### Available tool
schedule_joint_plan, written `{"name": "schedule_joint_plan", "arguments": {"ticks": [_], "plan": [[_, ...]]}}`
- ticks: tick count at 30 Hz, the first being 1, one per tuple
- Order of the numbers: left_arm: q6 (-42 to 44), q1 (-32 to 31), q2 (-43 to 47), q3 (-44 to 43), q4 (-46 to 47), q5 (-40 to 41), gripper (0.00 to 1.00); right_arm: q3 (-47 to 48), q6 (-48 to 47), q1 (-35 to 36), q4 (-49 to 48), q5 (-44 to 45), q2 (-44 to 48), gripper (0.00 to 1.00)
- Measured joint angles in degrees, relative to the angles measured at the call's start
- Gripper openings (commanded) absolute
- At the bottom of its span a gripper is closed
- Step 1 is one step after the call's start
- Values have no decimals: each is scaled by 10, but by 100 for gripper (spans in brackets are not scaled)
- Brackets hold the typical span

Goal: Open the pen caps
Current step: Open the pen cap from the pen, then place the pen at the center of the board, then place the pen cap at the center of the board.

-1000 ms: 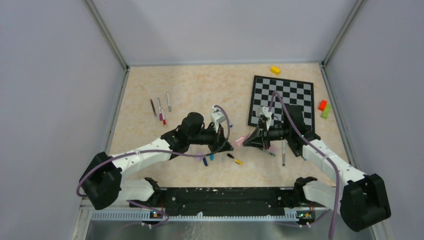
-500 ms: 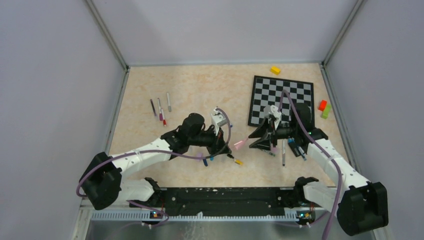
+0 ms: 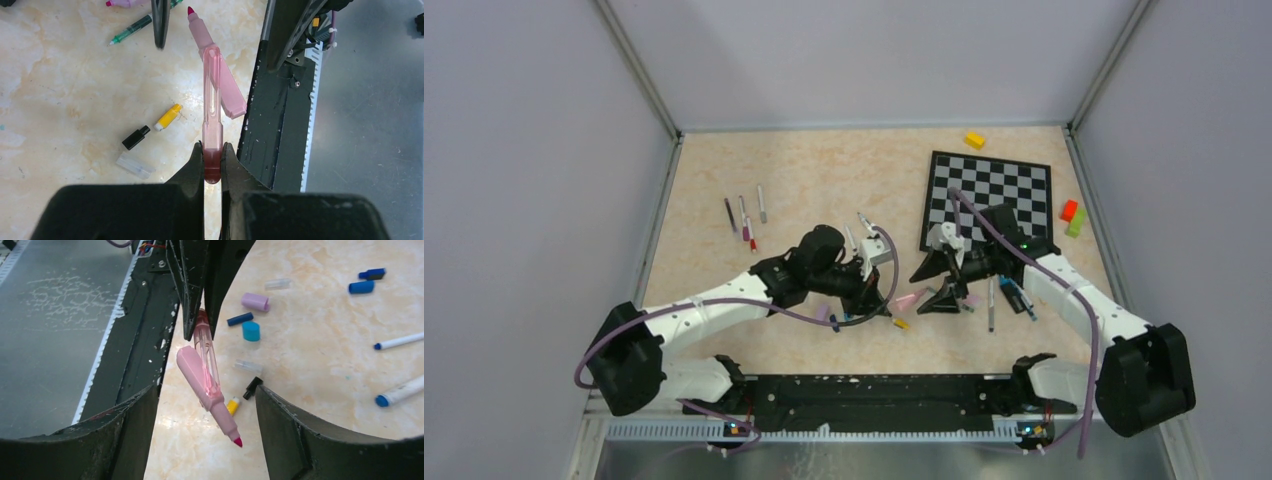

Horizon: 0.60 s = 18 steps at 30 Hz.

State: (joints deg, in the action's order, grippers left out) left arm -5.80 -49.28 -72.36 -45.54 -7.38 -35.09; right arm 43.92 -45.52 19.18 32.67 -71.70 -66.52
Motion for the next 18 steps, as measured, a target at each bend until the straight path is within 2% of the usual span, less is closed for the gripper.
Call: {"name": "schedule_joint_plan", "arguments": {"ticks": [6, 9, 15, 18], "plan": [[8, -14, -5, -7, -2, 0, 0, 0, -7, 31, 15, 15, -33, 65], [10, -18, -9, -10, -2, 1, 0, 0, -3, 44, 13, 20, -35, 59], [13, -21, -14, -17, -3, 4, 0, 0, 11, 60, 7, 31, -44, 39], [13, -21, -14, -17, -3, 6, 0, 0, 17, 62, 4, 35, -45, 26]]}}
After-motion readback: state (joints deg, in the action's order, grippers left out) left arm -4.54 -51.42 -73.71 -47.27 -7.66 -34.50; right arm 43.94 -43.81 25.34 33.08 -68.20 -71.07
